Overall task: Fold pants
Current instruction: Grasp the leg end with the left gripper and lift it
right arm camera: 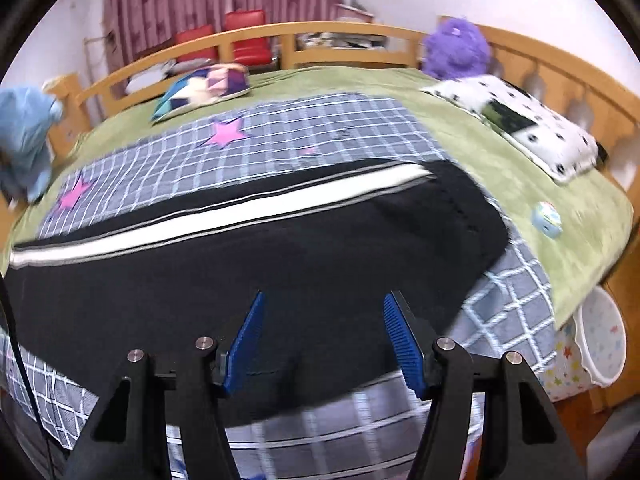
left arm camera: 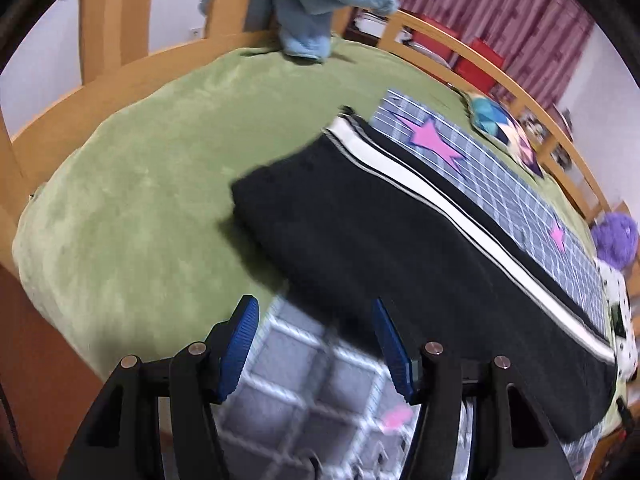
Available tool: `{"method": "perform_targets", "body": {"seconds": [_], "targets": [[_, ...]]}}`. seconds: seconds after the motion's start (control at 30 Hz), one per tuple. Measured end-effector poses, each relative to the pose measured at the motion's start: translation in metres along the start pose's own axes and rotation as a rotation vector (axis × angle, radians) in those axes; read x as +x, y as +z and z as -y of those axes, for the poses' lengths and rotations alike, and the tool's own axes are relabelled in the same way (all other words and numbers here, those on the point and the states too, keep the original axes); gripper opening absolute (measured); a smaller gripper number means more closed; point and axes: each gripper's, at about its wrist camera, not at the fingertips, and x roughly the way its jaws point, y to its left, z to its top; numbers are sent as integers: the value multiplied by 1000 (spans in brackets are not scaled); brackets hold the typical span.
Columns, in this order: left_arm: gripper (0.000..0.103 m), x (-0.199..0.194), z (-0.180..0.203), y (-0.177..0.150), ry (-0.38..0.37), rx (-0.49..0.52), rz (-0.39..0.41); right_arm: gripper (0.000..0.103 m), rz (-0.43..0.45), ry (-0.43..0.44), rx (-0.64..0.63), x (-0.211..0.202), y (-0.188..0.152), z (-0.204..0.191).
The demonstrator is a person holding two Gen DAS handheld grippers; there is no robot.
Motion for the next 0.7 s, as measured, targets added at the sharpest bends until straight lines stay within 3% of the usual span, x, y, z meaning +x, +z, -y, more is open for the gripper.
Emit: {"method": "perform_targets", "body": {"seconds": [0.07, 0.27, 0.3, 0.37, 0.47, 0.5, 0.6, 0.67, 0.7], "targets": [[56, 14, -12, 8, -15, -61, -1, 60, 7, -4, -7, 0, -2, -16], [51, 57, -25, 26, -38, -159, 8, 59, -80, 111, 65, 14, -8, -41], [42, 60, -25, 30, -32, -165, 20, 59, -90, 116, 61, 16, -9, -45], [10, 61, -26, 39, -58, -164, 21, 59, -101, 107, 44, 20, -12, -53], [10, 18, -27, 51, -204, -177, 162, 59, -106, 97, 24, 22, -14, -62], [11, 13, -24, 53, -211, -159, 168, 59, -108, 95, 24, 23, -14, -64], [15, 28, -16, 52, -107, -100, 124, 59, -115, 115, 31, 25, -13, -69], [18, 53, -22, 46, -63, -120, 37, 59, -120, 121, 21, 28, -11, -74], [25, 60, -29, 42, -60, -146, 8, 59, -124, 123, 7, 29, -11, -79]]}}
